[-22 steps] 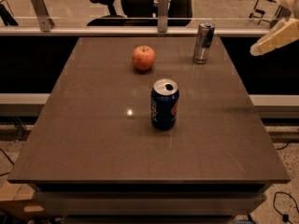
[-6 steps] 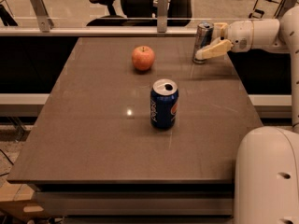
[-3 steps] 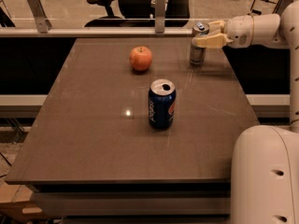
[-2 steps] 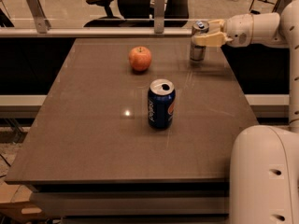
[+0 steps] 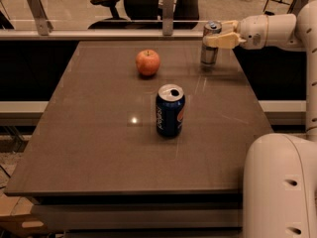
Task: Pick redbull can
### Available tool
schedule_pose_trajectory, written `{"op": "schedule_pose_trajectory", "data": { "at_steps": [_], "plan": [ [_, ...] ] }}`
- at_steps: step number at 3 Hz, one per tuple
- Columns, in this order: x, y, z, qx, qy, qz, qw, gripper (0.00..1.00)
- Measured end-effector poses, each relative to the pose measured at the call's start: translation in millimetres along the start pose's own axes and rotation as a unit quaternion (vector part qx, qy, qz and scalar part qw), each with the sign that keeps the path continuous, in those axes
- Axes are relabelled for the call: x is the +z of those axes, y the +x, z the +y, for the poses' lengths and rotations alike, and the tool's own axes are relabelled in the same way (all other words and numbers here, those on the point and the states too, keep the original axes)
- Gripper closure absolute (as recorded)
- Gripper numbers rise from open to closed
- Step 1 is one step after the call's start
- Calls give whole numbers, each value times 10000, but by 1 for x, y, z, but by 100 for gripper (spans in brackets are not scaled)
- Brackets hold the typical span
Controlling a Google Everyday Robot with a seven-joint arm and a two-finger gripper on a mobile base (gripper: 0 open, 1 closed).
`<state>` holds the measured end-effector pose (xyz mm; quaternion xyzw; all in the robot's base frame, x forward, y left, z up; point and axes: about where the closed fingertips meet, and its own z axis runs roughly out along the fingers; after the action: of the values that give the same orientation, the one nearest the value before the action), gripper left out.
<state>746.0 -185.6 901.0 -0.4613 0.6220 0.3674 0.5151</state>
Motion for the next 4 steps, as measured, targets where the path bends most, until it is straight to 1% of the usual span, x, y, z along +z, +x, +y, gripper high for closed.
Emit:
{"op": "schedule_pose_trajectory", "data": {
  "at_steps": [1, 2, 3, 4],
  "plan": [
    [-6, -11, 0, 120, 97, 40, 9999, 100],
    [-13, -24, 1, 107, 239, 166, 9995, 100],
    [-19, -44, 6, -120, 387, 437, 9982, 100],
    [-25, -66, 13, -380, 532, 702, 9954, 100]
  ]
}}
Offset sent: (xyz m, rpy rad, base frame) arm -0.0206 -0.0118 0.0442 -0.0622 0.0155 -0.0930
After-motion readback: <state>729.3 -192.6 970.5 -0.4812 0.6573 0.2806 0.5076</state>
